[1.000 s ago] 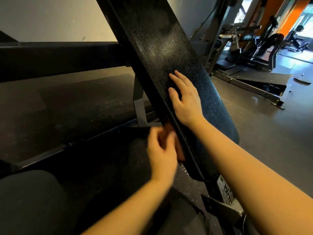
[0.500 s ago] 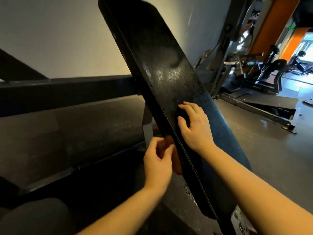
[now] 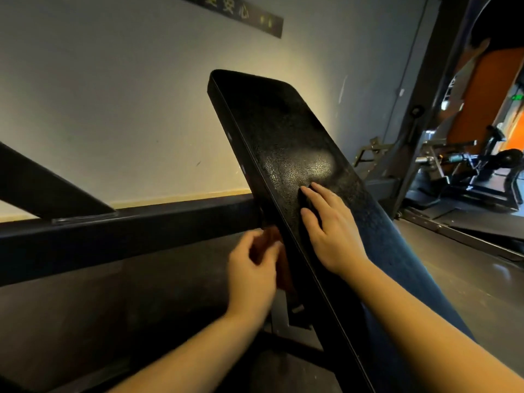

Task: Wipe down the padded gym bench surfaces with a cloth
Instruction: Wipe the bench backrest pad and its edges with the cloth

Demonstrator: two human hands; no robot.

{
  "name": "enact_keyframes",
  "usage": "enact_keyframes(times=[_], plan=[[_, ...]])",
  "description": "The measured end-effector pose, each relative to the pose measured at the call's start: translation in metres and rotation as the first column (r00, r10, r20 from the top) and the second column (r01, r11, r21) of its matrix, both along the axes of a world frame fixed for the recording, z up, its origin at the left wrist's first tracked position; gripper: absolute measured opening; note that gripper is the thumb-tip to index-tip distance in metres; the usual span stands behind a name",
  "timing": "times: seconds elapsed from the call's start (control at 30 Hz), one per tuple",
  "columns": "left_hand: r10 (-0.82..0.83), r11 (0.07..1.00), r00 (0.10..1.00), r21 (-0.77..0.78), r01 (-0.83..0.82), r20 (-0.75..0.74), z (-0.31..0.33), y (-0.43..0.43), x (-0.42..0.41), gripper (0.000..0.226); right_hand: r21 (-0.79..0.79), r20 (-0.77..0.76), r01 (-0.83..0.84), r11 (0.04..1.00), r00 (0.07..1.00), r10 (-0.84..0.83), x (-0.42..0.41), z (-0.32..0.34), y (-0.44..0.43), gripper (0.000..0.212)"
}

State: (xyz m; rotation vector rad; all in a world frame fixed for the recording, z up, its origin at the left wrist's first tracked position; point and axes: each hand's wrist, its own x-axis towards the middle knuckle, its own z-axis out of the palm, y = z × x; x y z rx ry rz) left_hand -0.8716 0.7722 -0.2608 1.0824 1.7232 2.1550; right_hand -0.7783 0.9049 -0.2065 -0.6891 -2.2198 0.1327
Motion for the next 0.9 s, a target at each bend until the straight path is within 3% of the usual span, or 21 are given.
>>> enact_keyframes(times=[0.13,0.2,0.33,0.43,0.53,0.63,0.7,0.83,0.9], plan=[[0.156,0.987,0.986,0.056,-0.152,-0.056,0.037,0.031,-0.040,0.016,0.006,-0.022,-0.011,1.000,1.000,0.012,0.000,-0.002,0.003,0.056],[0.205,0.976,0.979,0.079,-0.205,0.006,0.070,0.049,-0.074,0.009,0.003,-0.031,-0.019,1.000,0.999,0.019,-0.001,-0.003,0.003,0.056],[0.151,0.981,0.980,0.105,-0.164,0.129,0.044,0.040,-0.046,0.004,-0.004,-0.033,-0.005,1.000,0.999,0.004,-0.001,-0.002,0.001,0.056],[-0.002,0.999,0.997,0.053,-0.002,0.082,0.007,0.009,-0.005,0.012,-0.004,-0.018,0.006,1.000,1.000,-0.006,-0.001,-0.001,0.000,0.057],[0.111,0.992,0.992,0.056,-0.115,0.057,0.036,0.030,-0.040,0.023,-0.012,-0.008,0.010,1.000,1.000,-0.010,-0.001,-0.002,0.000,0.057],[0.184,0.978,0.969,0.070,-0.197,0.163,0.074,0.052,-0.081,0.016,-0.011,-0.015,0.008,1.000,1.000,-0.008,-0.001,-0.003,0.000,0.056],[0.204,0.971,0.968,0.098,-0.219,0.147,0.063,0.049,-0.064,0.015,-0.014,-0.033,-0.001,1.000,0.999,0.000,-0.001,-0.002,0.000,0.055],[-0.013,0.999,0.993,0.048,0.008,0.118,0.005,0.009,-0.005,0.019,-0.002,-0.043,0.005,1.000,0.999,-0.005,-0.002,-0.003,0.002,0.055],[0.038,0.998,0.994,0.040,-0.043,0.101,0.016,0.021,-0.025,0.020,-0.011,-0.042,0.003,1.000,0.999,-0.004,-0.002,-0.003,0.001,0.055]])
